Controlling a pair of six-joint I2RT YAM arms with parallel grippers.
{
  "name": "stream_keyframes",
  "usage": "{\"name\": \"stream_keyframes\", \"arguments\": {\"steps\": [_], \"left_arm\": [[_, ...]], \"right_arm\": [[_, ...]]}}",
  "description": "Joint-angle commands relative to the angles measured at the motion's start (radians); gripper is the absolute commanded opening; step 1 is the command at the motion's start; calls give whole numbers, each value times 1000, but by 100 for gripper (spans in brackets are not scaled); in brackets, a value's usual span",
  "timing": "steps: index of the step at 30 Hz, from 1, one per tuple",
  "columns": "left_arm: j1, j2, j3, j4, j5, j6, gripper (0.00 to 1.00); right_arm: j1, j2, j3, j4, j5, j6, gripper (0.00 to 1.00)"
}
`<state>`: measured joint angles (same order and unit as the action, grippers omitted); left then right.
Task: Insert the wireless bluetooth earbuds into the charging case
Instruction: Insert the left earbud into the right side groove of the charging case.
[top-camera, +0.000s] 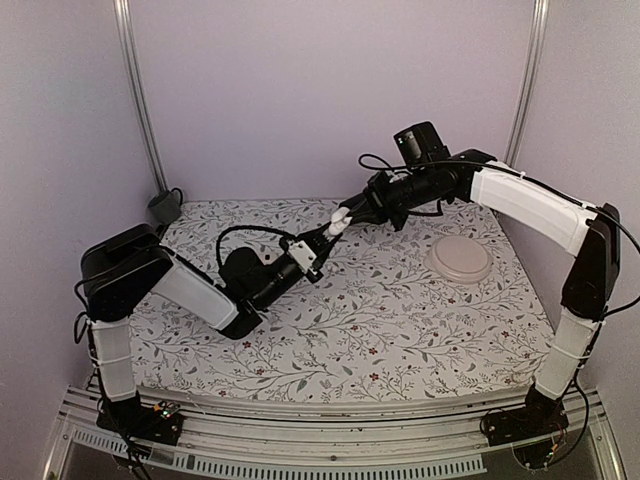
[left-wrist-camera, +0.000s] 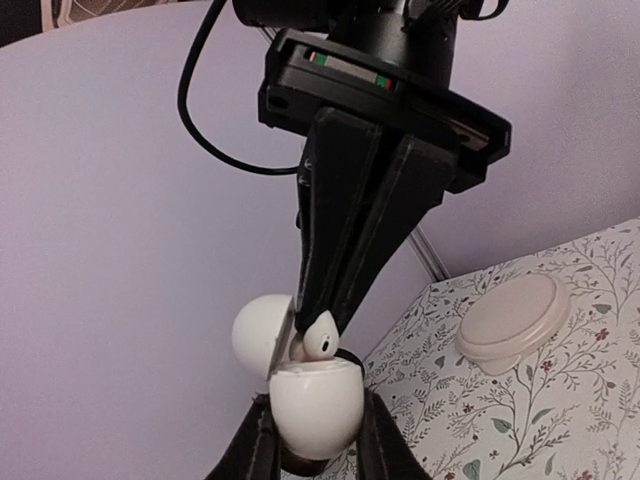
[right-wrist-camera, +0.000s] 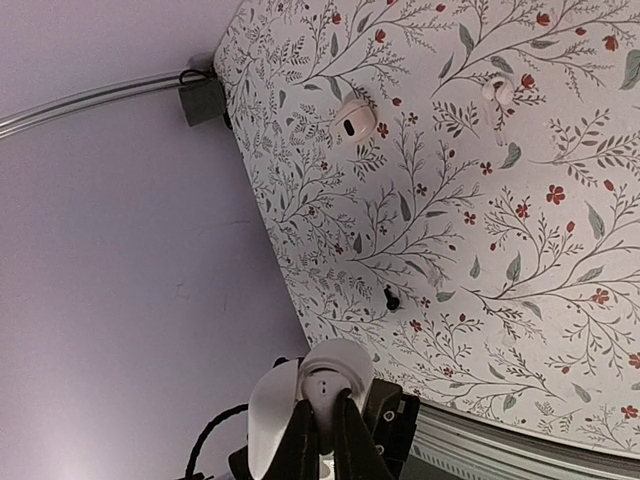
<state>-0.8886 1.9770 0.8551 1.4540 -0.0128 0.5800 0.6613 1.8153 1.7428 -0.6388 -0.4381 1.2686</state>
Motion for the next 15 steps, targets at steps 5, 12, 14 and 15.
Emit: {"name": "stream_keyframes", "arguments": {"steps": [5,12,14,15], "left_arm": [[-42,35,45,119,68,-32,0],[-42,58,69,113,55,-46,0],[-41,66,75,113,51,-48,0],[-40,70,76,116,49,-52,0]], "right_arm": [[21,32,30,-18,0,-1,15],[26,35,47,-30,2,-4,16],[26,38,61,-47,8,-14,16],[26,39,66,-53,10,-18,16]]}}
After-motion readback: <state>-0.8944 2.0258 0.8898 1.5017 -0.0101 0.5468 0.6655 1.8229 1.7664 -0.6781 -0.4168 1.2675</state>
